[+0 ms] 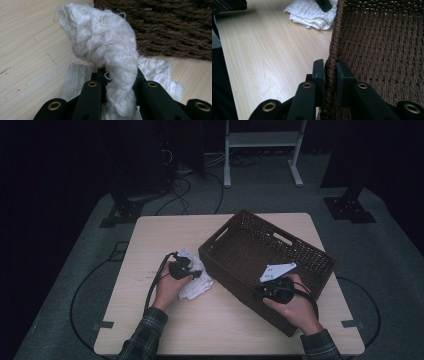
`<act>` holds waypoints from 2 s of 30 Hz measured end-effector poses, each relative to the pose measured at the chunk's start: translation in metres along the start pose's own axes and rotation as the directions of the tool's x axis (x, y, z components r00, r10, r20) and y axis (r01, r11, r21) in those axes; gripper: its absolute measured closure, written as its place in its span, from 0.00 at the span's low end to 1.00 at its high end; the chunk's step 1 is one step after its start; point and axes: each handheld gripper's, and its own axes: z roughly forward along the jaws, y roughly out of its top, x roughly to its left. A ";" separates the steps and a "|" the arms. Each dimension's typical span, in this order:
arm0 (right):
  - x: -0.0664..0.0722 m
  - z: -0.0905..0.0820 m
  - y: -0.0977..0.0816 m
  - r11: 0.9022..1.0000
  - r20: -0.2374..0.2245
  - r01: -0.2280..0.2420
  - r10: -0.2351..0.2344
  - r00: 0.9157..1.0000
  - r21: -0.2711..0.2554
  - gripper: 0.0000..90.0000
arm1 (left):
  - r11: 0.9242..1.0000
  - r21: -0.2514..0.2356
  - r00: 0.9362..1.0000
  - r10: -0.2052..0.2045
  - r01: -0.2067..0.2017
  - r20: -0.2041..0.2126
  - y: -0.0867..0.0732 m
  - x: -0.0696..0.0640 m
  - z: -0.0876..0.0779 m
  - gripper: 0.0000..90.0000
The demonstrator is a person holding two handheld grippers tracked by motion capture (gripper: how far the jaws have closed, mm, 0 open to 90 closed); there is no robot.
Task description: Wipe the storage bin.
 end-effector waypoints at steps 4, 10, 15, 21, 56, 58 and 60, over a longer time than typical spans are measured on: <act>-0.001 0.000 0.000 1.000 -0.007 -0.007 0.007 1.000 -0.001 0.87 | 1.000 -0.015 1.000 -0.006 0.007 0.020 0.002 0.000 -0.004 0.85; 0.000 0.000 0.000 1.000 -0.002 0.001 -0.001 1.000 -0.001 0.87 | 0.999 -0.039 0.999 -0.010 0.011 0.036 0.005 -0.001 -0.012 0.85; 0.000 0.000 0.000 1.000 0.000 0.004 -0.004 1.000 -0.002 0.87 | 0.998 -0.068 0.999 -0.007 0.009 0.041 0.009 -0.003 -0.019 0.85; 0.000 0.000 0.000 1.000 -0.001 0.004 -0.004 1.000 -0.002 0.87 | 0.997 -0.080 0.999 -0.005 0.008 0.043 0.014 -0.005 -0.024 0.85; -0.002 0.001 -0.001 1.000 -0.011 -0.007 0.007 1.000 -0.006 0.87 | 0.982 -0.189 0.997 0.033 -0.020 0.064 0.031 -0.011 -0.058 0.84; -0.001 0.001 -0.001 1.000 -0.011 -0.008 0.008 1.000 -0.007 0.87 | 0.983 -0.183 0.997 0.037 -0.024 0.066 0.030 -0.011 -0.055 0.84; -0.001 0.002 -0.001 1.000 -0.011 -0.008 0.008 1.000 -0.008 0.87 | 0.984 -0.179 0.997 0.035 -0.022 0.070 0.029 -0.011 -0.053 0.84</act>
